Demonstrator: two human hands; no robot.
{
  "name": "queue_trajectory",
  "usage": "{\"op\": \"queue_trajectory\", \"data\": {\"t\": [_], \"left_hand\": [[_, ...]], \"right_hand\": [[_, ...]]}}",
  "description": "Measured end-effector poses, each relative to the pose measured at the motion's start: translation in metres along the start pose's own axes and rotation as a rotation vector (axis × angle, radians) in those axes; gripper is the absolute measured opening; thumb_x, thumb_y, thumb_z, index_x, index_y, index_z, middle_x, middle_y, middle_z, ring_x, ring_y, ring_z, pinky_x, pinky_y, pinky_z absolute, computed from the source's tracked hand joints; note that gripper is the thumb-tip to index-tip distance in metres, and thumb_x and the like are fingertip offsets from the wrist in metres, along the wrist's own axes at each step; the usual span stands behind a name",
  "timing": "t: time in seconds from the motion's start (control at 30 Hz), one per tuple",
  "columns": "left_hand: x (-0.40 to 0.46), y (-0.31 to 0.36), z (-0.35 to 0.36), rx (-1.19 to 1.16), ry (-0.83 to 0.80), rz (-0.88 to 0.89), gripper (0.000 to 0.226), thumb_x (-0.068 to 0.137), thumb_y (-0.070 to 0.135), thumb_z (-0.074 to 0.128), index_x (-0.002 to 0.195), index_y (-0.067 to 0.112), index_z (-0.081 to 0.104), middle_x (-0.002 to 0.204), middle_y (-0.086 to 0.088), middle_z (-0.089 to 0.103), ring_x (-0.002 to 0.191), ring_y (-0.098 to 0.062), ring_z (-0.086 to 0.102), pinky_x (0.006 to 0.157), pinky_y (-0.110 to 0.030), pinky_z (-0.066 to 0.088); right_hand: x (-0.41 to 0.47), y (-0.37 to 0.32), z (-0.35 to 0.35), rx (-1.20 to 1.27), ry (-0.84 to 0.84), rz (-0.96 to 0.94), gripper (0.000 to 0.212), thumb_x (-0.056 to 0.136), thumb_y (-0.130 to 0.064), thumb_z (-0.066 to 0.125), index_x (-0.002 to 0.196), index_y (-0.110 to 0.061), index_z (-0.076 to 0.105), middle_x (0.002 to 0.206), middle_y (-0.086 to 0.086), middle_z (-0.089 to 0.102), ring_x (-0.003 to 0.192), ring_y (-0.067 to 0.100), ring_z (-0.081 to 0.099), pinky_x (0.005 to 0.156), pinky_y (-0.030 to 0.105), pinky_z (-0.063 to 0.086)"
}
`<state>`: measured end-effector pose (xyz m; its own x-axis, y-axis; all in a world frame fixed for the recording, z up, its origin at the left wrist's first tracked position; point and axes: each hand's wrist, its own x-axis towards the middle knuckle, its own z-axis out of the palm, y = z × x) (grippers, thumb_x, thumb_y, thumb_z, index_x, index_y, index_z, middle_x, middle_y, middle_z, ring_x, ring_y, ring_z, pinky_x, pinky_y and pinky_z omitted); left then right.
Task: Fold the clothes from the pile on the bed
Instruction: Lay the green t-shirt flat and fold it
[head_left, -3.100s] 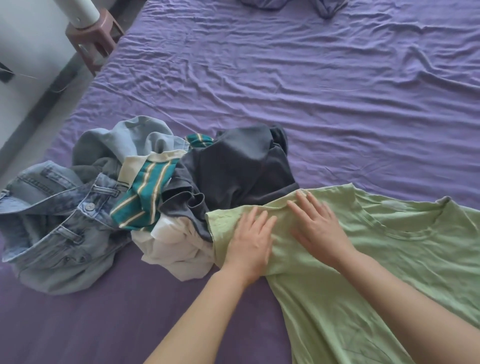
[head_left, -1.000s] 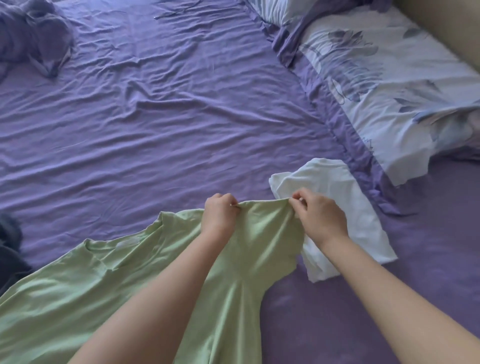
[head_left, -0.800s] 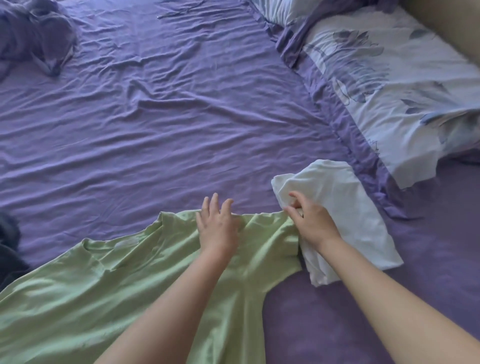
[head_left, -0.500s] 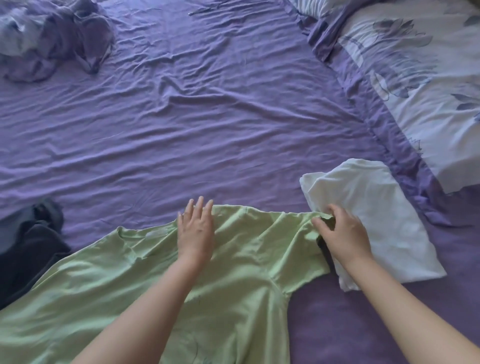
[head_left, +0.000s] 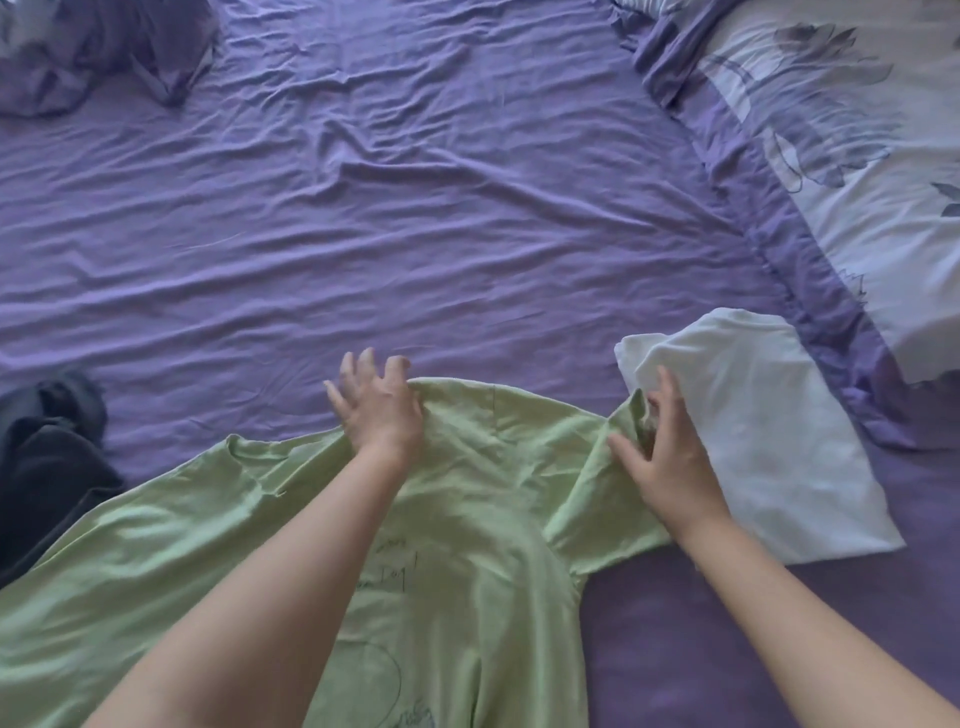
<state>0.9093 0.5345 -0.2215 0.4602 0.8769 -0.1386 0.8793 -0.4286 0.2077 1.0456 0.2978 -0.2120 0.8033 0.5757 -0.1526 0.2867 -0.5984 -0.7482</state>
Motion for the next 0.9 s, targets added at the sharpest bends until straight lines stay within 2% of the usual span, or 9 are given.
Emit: {"op": "queue_trajectory", "data": {"t": [0.1, 0.23, 0.3, 0.4, 0.5, 0.6, 0.7, 0.77, 0.9], "left_hand": [[-0.04, 0.003, 0.021, 0.089, 0.012, 0.268, 0.053, 0.096, 0.029, 0.046, 0.146, 0.028, 0.027, 0.159, -0.005, 0.004, 0.146, -0.024, -0.006, 0.115, -0.049, -0.011], [-0.102, 0.014, 0.043, 0.097, -0.051, 0.633, 0.049, 0.091, 0.042, 0.043, 0.137, 0.028, 0.048, 0.149, -0.007, 0.036, 0.138, -0.034, 0.03, 0.111, -0.061, 0.015], [-0.116, 0.025, 0.051, 0.141, -0.154, 0.625, 0.054, 0.09, 0.052, 0.032, 0.138, 0.031, 0.046, 0.149, -0.005, 0.037, 0.139, -0.032, 0.027, 0.108, -0.057, 0.013], [-0.117, 0.037, 0.059, 0.143, -0.225, 0.56, 0.066, 0.089, 0.064, 0.014, 0.148, 0.035, 0.021, 0.157, 0.001, 0.007, 0.143, -0.025, -0.013, 0.112, -0.053, -0.014], [-0.108, 0.043, 0.063, 0.181, -0.266, 0.546, 0.073, 0.083, 0.072, -0.004, 0.148, 0.039, -0.002, 0.158, 0.004, -0.01, 0.139, -0.022, -0.03, 0.105, -0.053, -0.029], [-0.104, 0.045, 0.063, 0.231, -0.315, 0.551, 0.078, 0.078, 0.077, -0.005, 0.146, 0.039, -0.011, 0.154, 0.007, -0.02, 0.14, -0.025, -0.029, 0.104, -0.057, -0.028], [-0.104, 0.044, 0.06, 0.212, -0.32, 0.566, 0.077, 0.08, 0.076, -0.001, 0.146, 0.038, -0.014, 0.152, 0.005, -0.025, 0.138, -0.024, -0.032, 0.106, -0.057, -0.026], [-0.106, 0.035, 0.054, 0.158, -0.311, 0.558, 0.073, 0.084, 0.071, 0.001, 0.146, 0.038, -0.013, 0.156, 0.003, -0.021, 0.136, -0.02, -0.035, 0.109, -0.052, -0.023], [-0.11, -0.024, 0.036, 0.15, -0.271, 0.51, 0.065, 0.084, 0.067, -0.002, 0.141, 0.04, -0.015, 0.157, 0.004, -0.016, 0.133, -0.019, -0.037, 0.112, -0.046, -0.018]], "right_hand": [[-0.011, 0.011, 0.009, -0.225, -0.04, -0.085, 0.093, 0.079, -0.015, 0.073, 0.148, -0.014, 0.01, 0.15, 0.015, 0.029, 0.135, 0.027, 0.035, 0.106, 0.033, 0.031], [-0.02, 0.011, 0.015, -0.361, -0.016, -0.167, 0.082, 0.081, -0.005, 0.067, 0.145, -0.022, 0.02, 0.142, 0.018, 0.038, 0.125, 0.034, 0.047, 0.098, 0.044, 0.044], [-0.02, 0.005, 0.013, -0.358, 0.002, -0.148, 0.067, 0.083, 0.0, 0.061, 0.142, -0.02, 0.037, 0.133, 0.016, 0.045, 0.109, 0.034, 0.055, 0.083, 0.044, 0.05], [-0.025, 0.001, -0.003, -0.396, 0.02, -0.129, 0.045, 0.084, 0.004, 0.057, 0.124, -0.017, 0.059, 0.126, 0.013, 0.049, 0.094, 0.034, 0.061, 0.066, 0.043, 0.054], [-0.035, 0.004, -0.022, -0.572, 0.013, -0.084, 0.039, 0.083, 0.004, 0.056, 0.117, -0.014, 0.06, 0.13, 0.008, 0.049, 0.084, 0.033, 0.063, 0.056, 0.039, 0.051], [-0.041, 0.008, -0.023, -0.818, -0.036, -0.016, 0.042, 0.084, -0.001, 0.054, 0.123, -0.014, 0.053, 0.145, 0.008, 0.034, 0.103, 0.029, 0.057, 0.062, 0.035, 0.047], [-0.044, -0.005, -0.011, -0.91, 0.002, -0.188, 0.049, 0.063, 0.001, 0.072, 0.111, -0.009, 0.065, 0.137, 0.022, 0.048, 0.108, 0.037, 0.058, 0.073, 0.041, 0.051], [-0.052, -0.012, 0.007, -0.874, -0.1, -0.31, 0.055, 0.065, -0.013, 0.077, 0.118, -0.015, 0.064, 0.139, 0.02, 0.047, 0.122, 0.036, 0.051, 0.087, 0.045, 0.048], [-0.069, -0.013, 0.041, -0.931, -0.432, -0.205, 0.059, 0.094, -0.047, 0.042, 0.147, -0.033, 0.02, 0.158, 0.008, 0.01, 0.145, 0.028, 0.01, 0.111, 0.054, 0.018]]}}
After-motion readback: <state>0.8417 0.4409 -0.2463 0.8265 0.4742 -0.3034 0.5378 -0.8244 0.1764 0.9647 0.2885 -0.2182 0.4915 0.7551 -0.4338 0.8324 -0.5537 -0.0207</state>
